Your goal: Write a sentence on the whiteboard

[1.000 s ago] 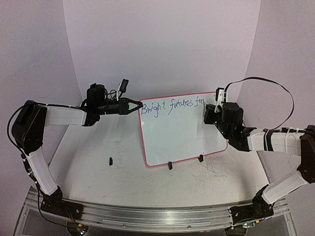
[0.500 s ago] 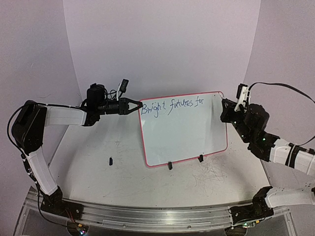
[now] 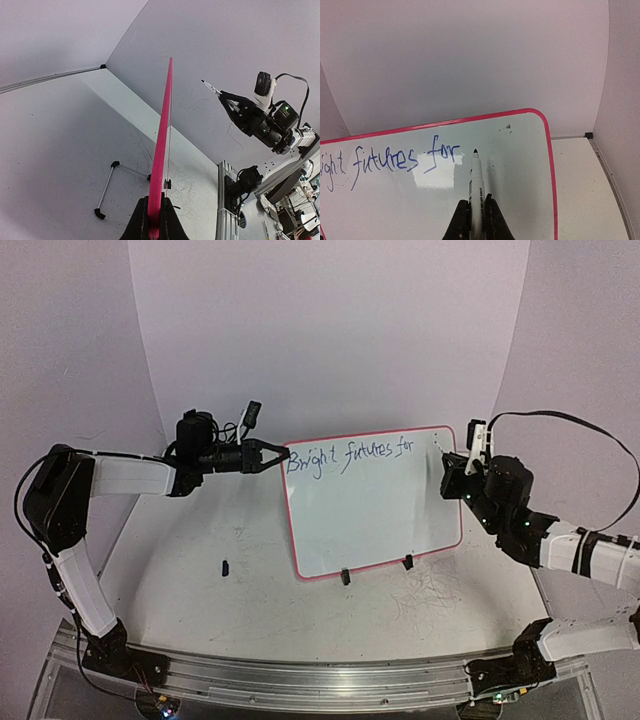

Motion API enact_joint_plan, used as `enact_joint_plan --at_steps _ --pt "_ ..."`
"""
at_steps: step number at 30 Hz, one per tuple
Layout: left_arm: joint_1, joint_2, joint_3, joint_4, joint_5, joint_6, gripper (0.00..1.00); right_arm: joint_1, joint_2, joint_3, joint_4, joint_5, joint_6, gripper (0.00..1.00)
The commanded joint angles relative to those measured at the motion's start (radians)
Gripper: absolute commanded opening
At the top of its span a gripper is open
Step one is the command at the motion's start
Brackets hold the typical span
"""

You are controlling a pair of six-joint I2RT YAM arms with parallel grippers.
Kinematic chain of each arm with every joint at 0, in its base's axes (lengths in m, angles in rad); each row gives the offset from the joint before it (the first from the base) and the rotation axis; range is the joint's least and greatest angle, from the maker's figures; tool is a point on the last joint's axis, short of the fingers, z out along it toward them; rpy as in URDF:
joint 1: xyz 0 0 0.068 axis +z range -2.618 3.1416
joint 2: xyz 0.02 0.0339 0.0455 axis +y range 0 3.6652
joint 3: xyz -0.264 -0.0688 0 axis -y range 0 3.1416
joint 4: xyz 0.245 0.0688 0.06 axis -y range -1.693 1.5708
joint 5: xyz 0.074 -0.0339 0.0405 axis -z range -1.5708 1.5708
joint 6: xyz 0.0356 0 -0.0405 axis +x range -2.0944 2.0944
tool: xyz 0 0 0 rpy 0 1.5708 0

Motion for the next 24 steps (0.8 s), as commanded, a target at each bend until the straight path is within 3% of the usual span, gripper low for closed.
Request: enact_joint_plan --at_steps 1,10,18,24 --pt "-0.047 -0.008 -0.02 -0.105 0.014 0.017 0.0 -0.002 0.025 0.041 0.049 -0.025 -0.02 0.0" --pt "-0.05 -0.014 -0.036 -0.105 0.005 0.06 0.0 -0.021 0.092 0.058 0.06 -0.031 -0.007 0.0" --pt "-0.051 -0.014 -0.04 -0.105 0.003 0.075 0.0 -0.095 0.114 0.038 0.133 -0.219 -0.023 0.0" --pt "-0.05 -0.016 -0.038 -0.107 0.005 0.077 0.0 -0.103 0.141 0.037 0.157 -0.261 -0.03 0.0"
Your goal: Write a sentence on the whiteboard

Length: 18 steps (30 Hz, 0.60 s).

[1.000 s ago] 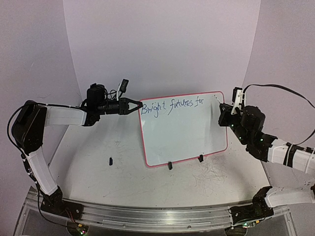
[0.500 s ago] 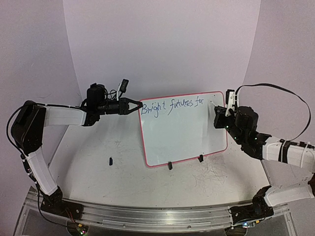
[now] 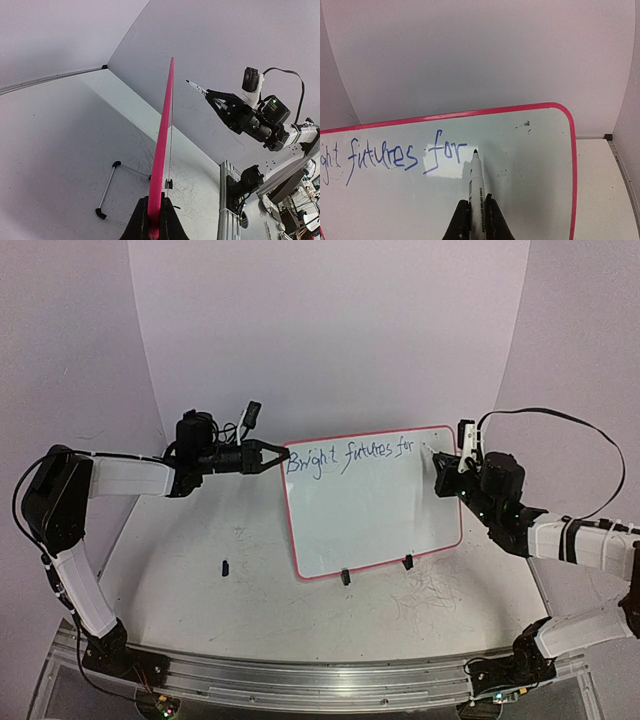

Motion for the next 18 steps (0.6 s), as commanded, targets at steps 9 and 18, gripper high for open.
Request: enact_joint_plan --at_steps 9,18 --pt "-0.045 -0.002 -0.026 -0.1 0.025 0.061 0.0 -0.006 0.021 0.009 0.08 -0.047 -0.026 0.0" --pt "-0.045 -0.005 -0.025 -0.101 0.028 0.06 0.0 -0.014 0.059 0.026 0.096 0.013 -0.002 0.0"
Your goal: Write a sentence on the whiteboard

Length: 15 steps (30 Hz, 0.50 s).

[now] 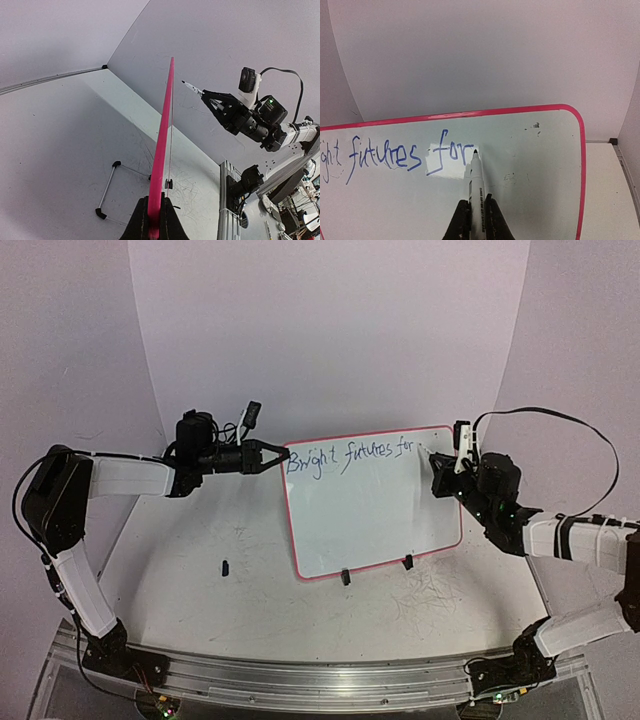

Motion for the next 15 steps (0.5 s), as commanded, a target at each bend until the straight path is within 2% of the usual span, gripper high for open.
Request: enact_joint_plan --at_steps 1,15 --pt "-0.045 -0.006 -0.025 -0.101 0.028 0.061 0.0 -0.006 0.022 0.024 0.049 0.062 0.017 0.0" --pt "-0.045 0.0 -0.025 -0.102 0.032 0.061 0.0 -0.007 0.075 0.04 0.116 0.091 0.007 0.0"
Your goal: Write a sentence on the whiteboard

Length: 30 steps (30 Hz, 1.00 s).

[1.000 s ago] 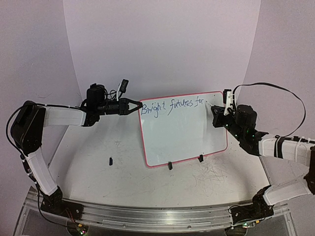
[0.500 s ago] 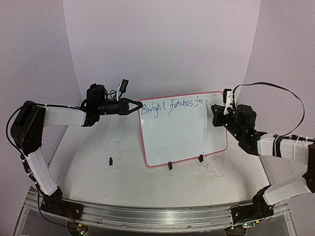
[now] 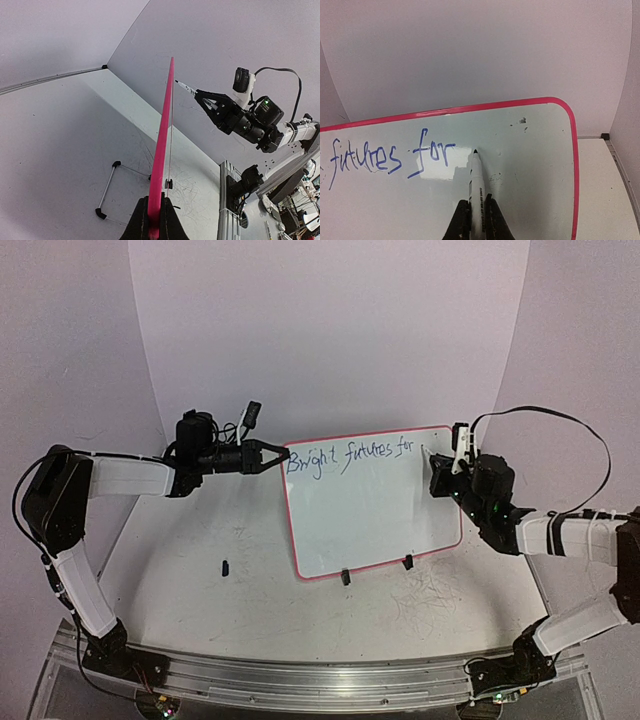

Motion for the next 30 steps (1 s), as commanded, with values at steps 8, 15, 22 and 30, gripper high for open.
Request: enact_joint_plan --at_steps 8,15,22,30 --pt "-0.046 0.001 -0.024 -0.101 0.034 0.06 0.0 -0.005 0.043 0.048 0.082 0.059 0.002 0.0" --pt "-0.046 0.001 -0.026 -0.101 0.034 0.06 0.0 -0.005 0.067 0.058 0.092 0.058 -0.006 0.0" --pt "-0.046 0.004 -0.025 -0.101 0.034 0.062 0.0 -0.005 0.091 0.075 0.096 0.039 -0.015 0.0" --pt "-0.046 0.007 -0.023 -0.101 0.034 0.062 0.0 -0.002 0.048 0.04 0.075 0.009 -0.002 0.0"
